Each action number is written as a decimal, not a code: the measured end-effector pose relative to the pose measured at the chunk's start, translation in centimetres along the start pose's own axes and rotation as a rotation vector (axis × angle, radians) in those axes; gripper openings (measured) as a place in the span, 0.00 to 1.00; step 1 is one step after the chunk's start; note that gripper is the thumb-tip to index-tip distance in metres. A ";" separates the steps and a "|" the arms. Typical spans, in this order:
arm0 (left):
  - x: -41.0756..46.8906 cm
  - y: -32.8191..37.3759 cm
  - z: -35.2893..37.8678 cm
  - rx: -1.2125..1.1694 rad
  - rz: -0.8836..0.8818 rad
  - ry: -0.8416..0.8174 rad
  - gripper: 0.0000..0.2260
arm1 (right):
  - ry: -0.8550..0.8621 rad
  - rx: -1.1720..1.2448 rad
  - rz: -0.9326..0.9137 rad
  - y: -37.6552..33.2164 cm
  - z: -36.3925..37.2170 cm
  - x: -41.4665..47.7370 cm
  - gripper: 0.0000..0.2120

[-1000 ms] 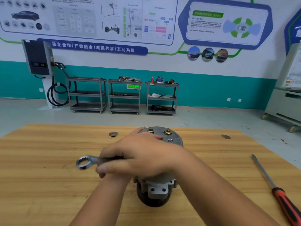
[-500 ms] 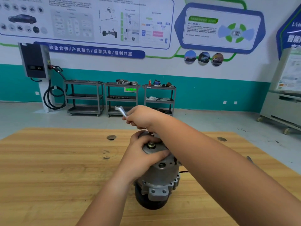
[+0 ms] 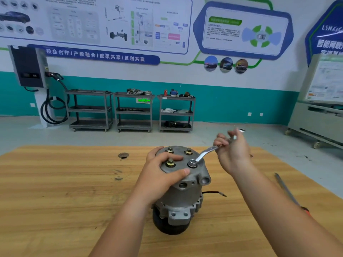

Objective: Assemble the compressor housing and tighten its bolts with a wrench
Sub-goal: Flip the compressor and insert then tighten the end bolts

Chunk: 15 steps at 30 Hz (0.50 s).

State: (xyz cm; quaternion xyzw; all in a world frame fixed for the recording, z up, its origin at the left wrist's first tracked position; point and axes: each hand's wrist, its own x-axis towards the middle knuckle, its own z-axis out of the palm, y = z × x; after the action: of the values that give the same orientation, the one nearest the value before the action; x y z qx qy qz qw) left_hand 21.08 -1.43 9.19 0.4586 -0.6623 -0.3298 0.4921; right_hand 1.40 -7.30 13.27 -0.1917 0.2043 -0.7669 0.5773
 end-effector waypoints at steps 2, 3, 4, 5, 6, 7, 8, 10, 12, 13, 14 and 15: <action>0.0 0.1 0.0 -0.004 -0.003 -0.003 0.12 | -0.050 0.077 -0.163 -0.4 -1.6 -2.3 0.12; 0.1 0.1 0.0 -0.005 0.002 0.000 0.12 | -0.088 0.093 -0.249 -0.3 -2.2 -3.6 0.14; 0.1 0.1 -0.1 -0.008 0.002 -0.004 0.12 | -0.134 0.090 -0.333 -0.1 -2.8 -5.0 0.15; 0.1 0.1 -0.2 -0.009 0.003 -0.008 0.12 | -0.192 0.074 -0.416 0.2 -3.3 -6.3 0.16; 0.1 0.0 -0.3 -0.008 0.004 -0.008 0.12 | -0.258 0.043 -0.490 0.6 -3.7 -7.7 0.16; 0.2 0.1 -0.4 -0.009 0.005 -0.006 0.12 | -0.333 -0.001 -0.553 1.0 -3.9 -9.1 0.17; 0.2 0.0 -0.4 -0.007 0.007 -0.004 0.12 | -0.422 -0.076 -0.619 1.5 -4.0 -10.5 0.18; 0.2 0.0 -0.2 -0.003 0.006 0.008 0.12 | -0.598 -0.405 -0.808 2.6 -3.4 -12.9 0.14; 0.4 -0.2 -0.1 0.011 0.022 0.024 0.12 | -0.798 -0.878 -1.010 3.4 -1.8 -14.4 0.09; 0.6 -0.4 -0.2 0.025 0.037 0.023 0.12 | -0.905 -1.090 -1.050 3.7 -0.8 -14.9 0.09; 1.0 -0.8 -0.3 0.055 0.047 0.016 0.11 | -1.009 -1.280 -1.042 3.8 0.4 -15.2 0.09; 1.1 -1.0 -0.4 0.077 0.042 -0.005 0.11 | -1.100 -1.455 -0.994 3.8 1.6 -15.6 0.10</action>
State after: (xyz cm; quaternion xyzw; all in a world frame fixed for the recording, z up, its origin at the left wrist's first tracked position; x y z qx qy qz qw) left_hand 21.62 -2.83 8.82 0.4625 -0.6851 -0.2949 0.4793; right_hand 9.40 6.68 11.62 -0.8799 0.2242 -0.4165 -0.0459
